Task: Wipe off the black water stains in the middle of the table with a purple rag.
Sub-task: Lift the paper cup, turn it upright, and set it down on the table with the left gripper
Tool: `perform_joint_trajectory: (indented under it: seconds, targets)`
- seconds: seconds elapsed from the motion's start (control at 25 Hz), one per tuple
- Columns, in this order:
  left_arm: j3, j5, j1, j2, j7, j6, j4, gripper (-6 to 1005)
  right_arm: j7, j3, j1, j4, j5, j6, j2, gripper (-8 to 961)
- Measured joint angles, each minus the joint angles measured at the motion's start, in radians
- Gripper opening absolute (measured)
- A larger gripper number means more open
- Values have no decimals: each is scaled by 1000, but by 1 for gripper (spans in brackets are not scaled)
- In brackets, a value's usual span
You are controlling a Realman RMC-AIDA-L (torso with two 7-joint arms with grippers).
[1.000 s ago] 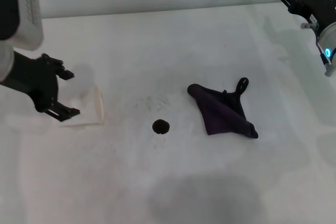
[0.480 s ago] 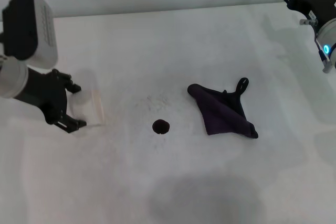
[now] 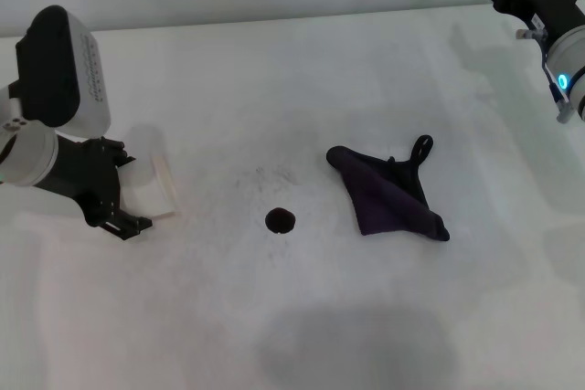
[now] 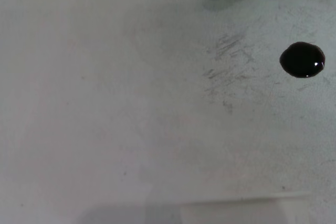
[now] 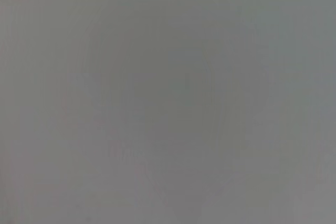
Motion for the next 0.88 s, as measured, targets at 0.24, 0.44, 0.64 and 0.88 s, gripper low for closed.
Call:
perform_joint_trajectory:
  seconds: [0.24,0.44,0.64,0.88]
  targets:
    - [1,-5,4,-1,4,-6,-2,879,0,0,-9,3,-1,0,0,868]
    - [1,-23,18,-2,4,-3,-2,877,0,0,-18,4,-1,3,0,868]
    - [1,-45,30,-2,4,2,-2,873,0,-6,-20,11,-1,3,0,868]
    - [-1,-58,36,-2,-4,2,-2,850,0,-8,-22,14,-2,11,0,868]
